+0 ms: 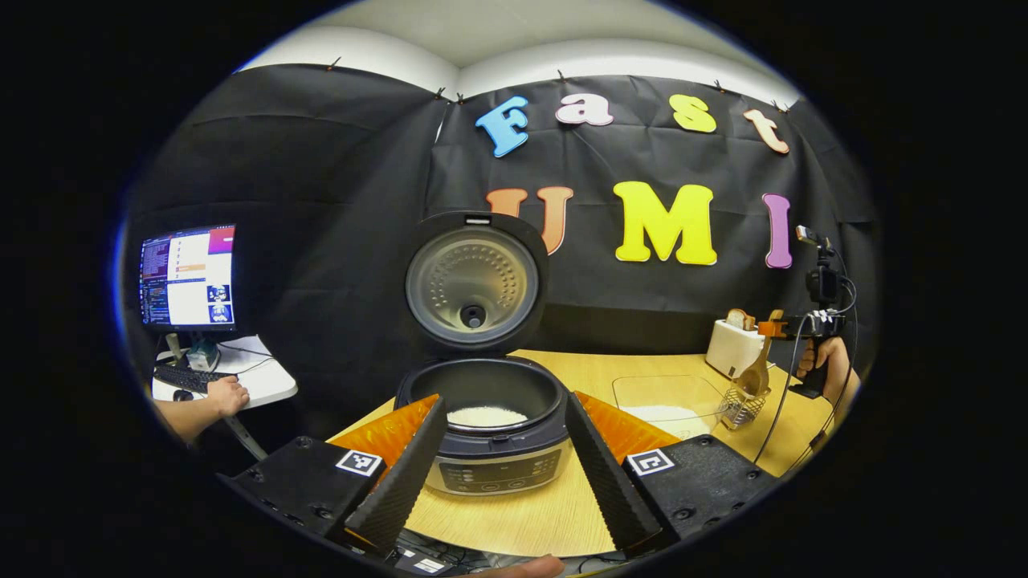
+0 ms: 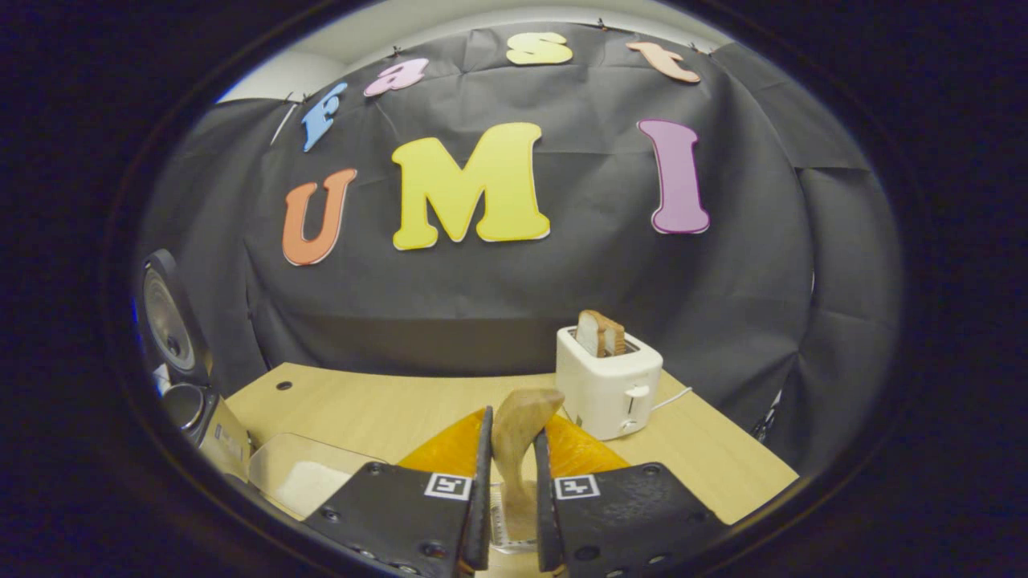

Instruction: Close the left gripper, press the button to open the rice cooker; take a wooden spoon from the chopstick holder with the right hand, scoop a spoonful of rice and pour it into the rice cooker, then put the wooden spoon back into the chopstick holder.

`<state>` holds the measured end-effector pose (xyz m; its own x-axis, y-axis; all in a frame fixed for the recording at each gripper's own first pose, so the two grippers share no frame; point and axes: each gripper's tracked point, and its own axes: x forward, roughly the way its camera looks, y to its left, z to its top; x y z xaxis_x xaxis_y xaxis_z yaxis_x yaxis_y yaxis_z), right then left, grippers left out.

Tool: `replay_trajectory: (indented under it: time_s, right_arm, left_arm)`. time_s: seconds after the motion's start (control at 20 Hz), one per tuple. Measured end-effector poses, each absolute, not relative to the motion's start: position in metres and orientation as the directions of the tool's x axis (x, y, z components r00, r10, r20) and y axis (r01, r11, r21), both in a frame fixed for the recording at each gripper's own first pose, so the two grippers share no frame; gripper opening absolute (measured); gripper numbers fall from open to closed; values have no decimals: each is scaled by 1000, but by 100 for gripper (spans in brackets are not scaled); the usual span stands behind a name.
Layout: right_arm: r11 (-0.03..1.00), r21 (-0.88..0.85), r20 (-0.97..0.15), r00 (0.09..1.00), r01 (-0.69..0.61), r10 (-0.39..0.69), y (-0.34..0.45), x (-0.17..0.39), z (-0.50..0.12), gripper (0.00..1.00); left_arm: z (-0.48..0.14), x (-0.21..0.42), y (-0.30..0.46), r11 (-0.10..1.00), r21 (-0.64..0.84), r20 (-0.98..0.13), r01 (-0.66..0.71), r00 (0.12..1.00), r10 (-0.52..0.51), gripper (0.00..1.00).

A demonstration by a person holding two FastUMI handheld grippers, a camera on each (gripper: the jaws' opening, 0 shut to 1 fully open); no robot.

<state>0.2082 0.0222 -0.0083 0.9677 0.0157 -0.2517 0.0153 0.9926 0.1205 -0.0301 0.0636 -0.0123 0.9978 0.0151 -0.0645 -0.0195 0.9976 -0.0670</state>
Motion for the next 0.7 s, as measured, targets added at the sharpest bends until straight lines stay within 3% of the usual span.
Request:
replay_trajectory:
  time_s: [0.15, 0.25, 0.35, 0.4, 0.45, 0.5, 0.7]
  right_arm:
    - [989, 138, -246, 969, 48, -13, 6, 208, -15, 35]
    - [987, 143, -220, 975, 74, -41, -6, 207, -8, 35]
    - [986, 154, -226, 974, 70, -34, -10, 203, -7, 44]
    - [985, 153, -230, 972, 76, -39, -16, 201, -7, 54]
    - [984, 157, -229, 972, 83, -45, -21, 200, -7, 52]
    - [983, 158, -226, 972, 94, -57, -27, 195, -6, 60]
    - [983, 157, -221, 973, 99, -63, -44, 179, -5, 77]
  left_arm:
    - [-9, -32, 48, 998, -54, -55, 6, 998, -9, 95]
    - [-7, -33, 37, 998, -47, -53, 28, 998, -30, 95]
    - [-5, -33, 31, 998, -49, -41, 39, 998, -41, 95]
    - [-3, -32, 27, 997, -55, -35, 46, 998, -48, 95]
    - [-4, -31, 22, 996, -65, -33, 60, 998, -62, 95]
    - [-5, -29, 18, 995, -73, -35, 69, 997, -71, 94]
    - [-13, -22, 16, 996, -66, -60, 54, 996, -58, 95]
